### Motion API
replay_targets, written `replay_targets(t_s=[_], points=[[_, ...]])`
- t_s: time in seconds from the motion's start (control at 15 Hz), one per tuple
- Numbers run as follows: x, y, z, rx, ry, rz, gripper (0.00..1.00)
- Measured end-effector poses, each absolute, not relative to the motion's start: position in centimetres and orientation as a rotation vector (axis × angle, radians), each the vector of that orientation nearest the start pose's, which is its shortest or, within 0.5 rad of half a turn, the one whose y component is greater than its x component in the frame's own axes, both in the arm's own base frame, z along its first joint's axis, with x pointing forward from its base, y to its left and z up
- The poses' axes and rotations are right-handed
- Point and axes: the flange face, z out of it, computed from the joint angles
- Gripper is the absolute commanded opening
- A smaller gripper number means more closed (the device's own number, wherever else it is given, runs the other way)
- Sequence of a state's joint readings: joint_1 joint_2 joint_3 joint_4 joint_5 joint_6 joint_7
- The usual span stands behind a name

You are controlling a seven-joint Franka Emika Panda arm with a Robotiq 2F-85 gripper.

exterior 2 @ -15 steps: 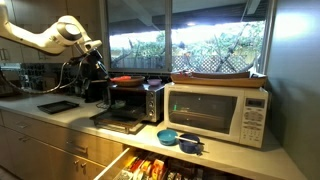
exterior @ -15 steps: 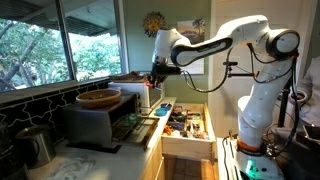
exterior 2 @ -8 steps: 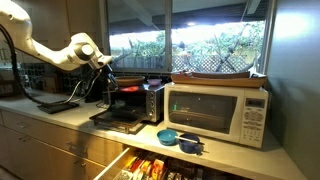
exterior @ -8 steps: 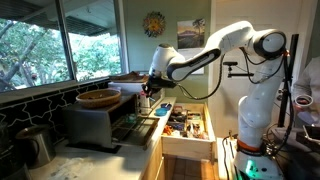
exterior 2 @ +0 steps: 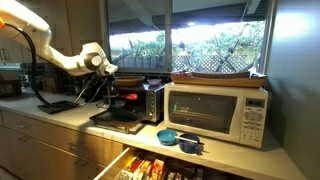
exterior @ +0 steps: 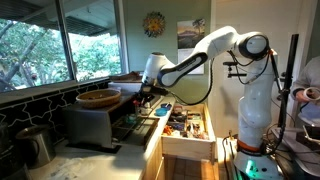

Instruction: Put the scissors on the oven tray

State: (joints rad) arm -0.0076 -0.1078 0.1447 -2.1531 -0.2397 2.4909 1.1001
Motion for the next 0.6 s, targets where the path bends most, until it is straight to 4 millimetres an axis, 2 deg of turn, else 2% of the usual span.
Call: replay_targets(t_s=[0.07, 0.33, 0.6], points=[[55.0, 7.9, 49.4, -2.728, 1.158, -0.714, 0.05], [55.2, 7.7, 48.9, -2.749, 1.163, -0.742, 0.05], [56.3, 6.6, 46.1, -2.823, 1.155, -0.814, 0.05]])
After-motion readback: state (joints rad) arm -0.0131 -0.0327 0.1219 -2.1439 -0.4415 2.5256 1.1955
